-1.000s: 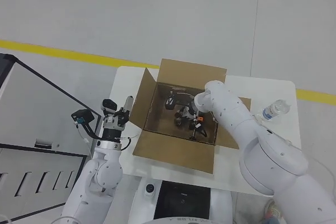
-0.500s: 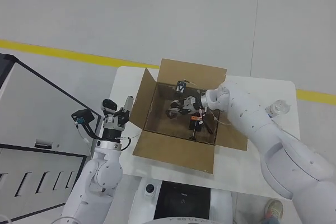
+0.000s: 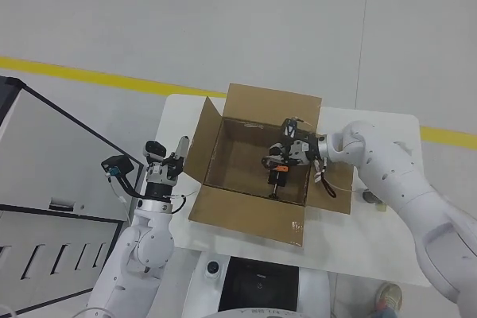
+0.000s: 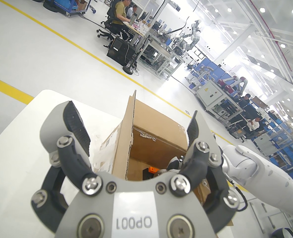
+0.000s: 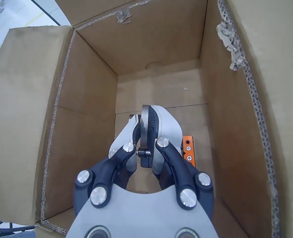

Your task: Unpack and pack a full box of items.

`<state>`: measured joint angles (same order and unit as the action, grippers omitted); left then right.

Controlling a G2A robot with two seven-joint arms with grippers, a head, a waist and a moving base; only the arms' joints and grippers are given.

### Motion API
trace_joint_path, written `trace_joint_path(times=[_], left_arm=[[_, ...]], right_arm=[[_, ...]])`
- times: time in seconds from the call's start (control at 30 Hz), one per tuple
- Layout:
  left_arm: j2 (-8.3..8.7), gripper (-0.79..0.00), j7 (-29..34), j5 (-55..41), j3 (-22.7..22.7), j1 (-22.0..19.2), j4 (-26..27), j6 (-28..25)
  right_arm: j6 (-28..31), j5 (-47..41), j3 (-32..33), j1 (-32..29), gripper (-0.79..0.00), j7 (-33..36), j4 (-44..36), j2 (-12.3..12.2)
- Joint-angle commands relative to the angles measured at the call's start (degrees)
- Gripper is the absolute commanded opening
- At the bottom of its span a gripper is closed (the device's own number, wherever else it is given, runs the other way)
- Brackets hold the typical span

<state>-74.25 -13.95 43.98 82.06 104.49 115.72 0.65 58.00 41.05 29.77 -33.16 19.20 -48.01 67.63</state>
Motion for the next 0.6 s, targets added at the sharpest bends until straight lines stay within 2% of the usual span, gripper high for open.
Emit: trace_joint_path(times=[0.0, 0.17, 0.33, 0.43, 0.57], left_arm=[[0.0, 0.0, 0.0, 0.0, 0.0, 0.0, 0.0, 0.0], [0.0, 0.0, 0.0, 0.0, 0.0, 0.0, 0.0, 0.0], [0.0, 0.0, 0.0, 0.0, 0.0, 0.0, 0.0, 0.0], [0.0, 0.0, 0.0, 0.0, 0.0, 0.0, 0.0, 0.0], [0.0, 0.0, 0.0, 0.0, 0.0, 0.0, 0.0, 0.0]], right_arm=[[0.0, 0.0, 0.0, 0.0, -0.785, 0.0, 0.0, 0.0], [0.0, 0.0, 0.0, 0.0, -0.785, 0.0, 0.0, 0.0], [0.0, -1.3, 3.4, -0.6, -0.785, -4.3, -4.7, -1.1], [0.0, -2.4, 7.0, -2.2, -0.785, -6.4, -10.4, -3.5], [0.0, -3.6, 13.9, -8.5, -0.785, -8.1, -20.0, -8.4]])
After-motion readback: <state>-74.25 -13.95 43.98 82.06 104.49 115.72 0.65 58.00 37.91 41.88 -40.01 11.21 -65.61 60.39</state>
